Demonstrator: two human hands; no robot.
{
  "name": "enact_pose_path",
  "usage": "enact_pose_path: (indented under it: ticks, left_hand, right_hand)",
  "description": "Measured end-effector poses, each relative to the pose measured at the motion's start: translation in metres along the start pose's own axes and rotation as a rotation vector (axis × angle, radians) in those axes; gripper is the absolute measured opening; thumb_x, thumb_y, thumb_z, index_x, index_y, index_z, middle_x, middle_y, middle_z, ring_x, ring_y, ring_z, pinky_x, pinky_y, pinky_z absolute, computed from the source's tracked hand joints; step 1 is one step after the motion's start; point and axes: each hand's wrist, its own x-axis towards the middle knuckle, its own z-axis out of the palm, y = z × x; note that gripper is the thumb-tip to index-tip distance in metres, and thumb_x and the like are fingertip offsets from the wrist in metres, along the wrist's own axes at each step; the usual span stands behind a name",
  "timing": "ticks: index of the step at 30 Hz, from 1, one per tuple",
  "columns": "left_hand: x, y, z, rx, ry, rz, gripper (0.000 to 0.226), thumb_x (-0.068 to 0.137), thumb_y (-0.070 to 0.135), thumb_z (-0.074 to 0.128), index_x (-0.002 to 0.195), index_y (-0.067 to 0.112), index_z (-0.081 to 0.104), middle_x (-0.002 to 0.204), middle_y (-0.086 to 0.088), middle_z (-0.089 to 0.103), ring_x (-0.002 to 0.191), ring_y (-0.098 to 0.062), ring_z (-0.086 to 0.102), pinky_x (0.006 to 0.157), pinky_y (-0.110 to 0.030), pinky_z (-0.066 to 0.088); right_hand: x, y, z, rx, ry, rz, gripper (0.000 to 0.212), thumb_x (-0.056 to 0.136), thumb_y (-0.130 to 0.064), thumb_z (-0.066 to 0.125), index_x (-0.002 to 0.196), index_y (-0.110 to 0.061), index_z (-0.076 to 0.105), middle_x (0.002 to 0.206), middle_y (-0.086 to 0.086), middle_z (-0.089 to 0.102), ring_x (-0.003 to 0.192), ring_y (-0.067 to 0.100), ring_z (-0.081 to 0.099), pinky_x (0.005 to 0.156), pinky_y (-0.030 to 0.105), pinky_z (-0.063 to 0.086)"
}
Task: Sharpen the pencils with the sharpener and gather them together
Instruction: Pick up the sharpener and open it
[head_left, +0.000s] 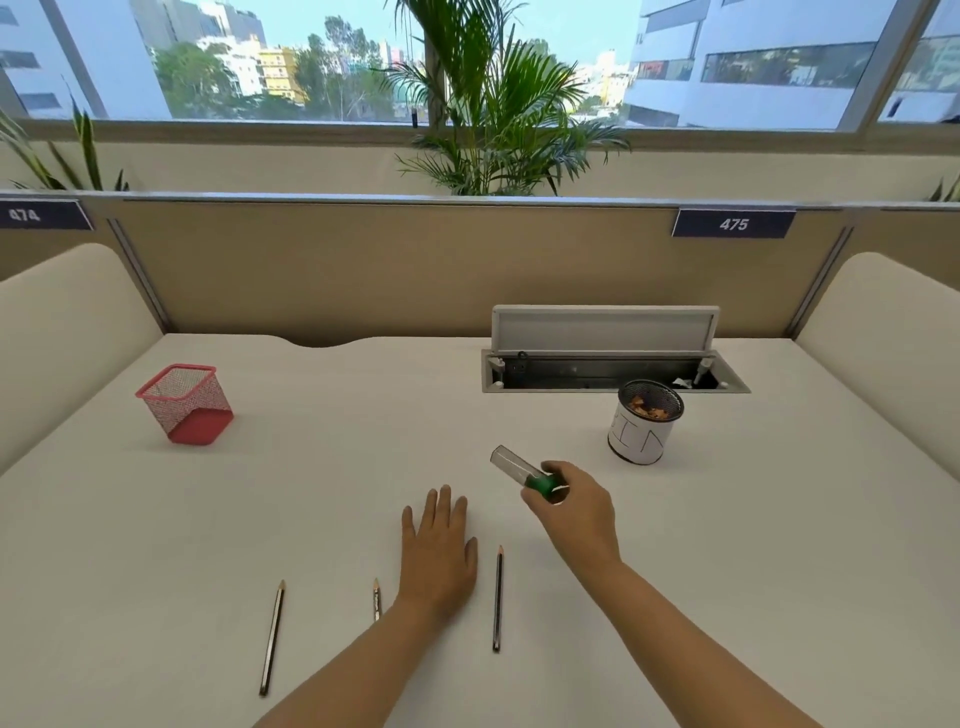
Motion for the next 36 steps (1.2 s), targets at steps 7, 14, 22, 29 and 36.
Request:
enact_pose_path:
  ticks: [7, 14, 22, 29, 36]
  left_hand:
    - [-0.047, 0.01, -0.035, -0.593, 0.344, -0.076, 0.06, 0.092, 0.024, 0.049, 0.146, 0.018, 0.024, 0.154, 0.0, 0.025, 0.142, -0.015, 0.022, 0.118, -0.038, 0.017]
    - [-0.076, 0.004, -0.053, -0.126, 0.155, 0.275, 0.054, 0.094, 0.04, 0.041, 0.144, 0.028, 0.025, 0.152, 0.01, 0.027, 0.145, -0.011, 0.01, 0.117, -0.039, -0.006]
    - [-0.101, -0.007, -0.066, -0.451, 0.18, 0.255, 0.024, 0.093, 0.036, 0.048, 0.113, 0.024, 0.054, 0.099, 0.015, 0.058, 0.092, -0.002, 0.053, 0.078, -0.015, 0.046]
    - [-0.112, -0.007, -0.074, -0.548, 0.112, 0.248, 0.012, 0.093, 0.035, 0.048, 0.102, 0.026, 0.049, 0.085, 0.015, 0.055, 0.081, -0.007, 0.054, 0.068, -0.017, 0.044]
    - [-0.117, -0.013, -0.083, -0.604, 0.059, 0.282, 0.02, 0.093, 0.035, 0.046, 0.108, 0.025, 0.054, 0.097, 0.01, 0.064, 0.09, -0.005, 0.057, 0.082, -0.028, 0.05]
  right_hand:
    - [-0.049, -0.003, -0.012, 0.01, -0.072, -0.043, 0.027, 0.074, -0.02, 0.075, 0.094, -0.022, 0.058, 0.09, -0.009, 0.065, 0.08, 0.008, 0.061, 0.071, 0.021, 0.051]
    - [-0.075, -0.02, -0.007, 0.034, -0.23, -0.098, 0.03, 0.068, -0.024, 0.079, 0.094, -0.02, 0.063, 0.086, -0.01, 0.065, 0.073, 0.002, 0.06, 0.071, 0.017, 0.052]
    - [-0.09, -0.039, -0.013, 0.146, -0.459, -0.102, 0.021, 0.077, -0.024, 0.074, 0.096, -0.028, 0.064, 0.099, -0.01, 0.066, 0.087, 0.003, 0.064, 0.074, 0.013, 0.048]
    - [-0.088, -0.05, -0.02, 0.176, -0.628, -0.155, 0.02, 0.081, -0.015, 0.069, 0.087, -0.03, 0.058, 0.091, -0.011, 0.061, 0.081, 0.008, 0.059, 0.08, 0.025, 0.052]
    - [-0.089, -0.061, -0.022, 0.188, -0.796, -0.178, 0.019, 0.089, -0.012, 0.059, 0.089, -0.029, 0.05, 0.078, -0.009, 0.057, 0.073, 0.01, 0.053, 0.072, 0.02, 0.044]
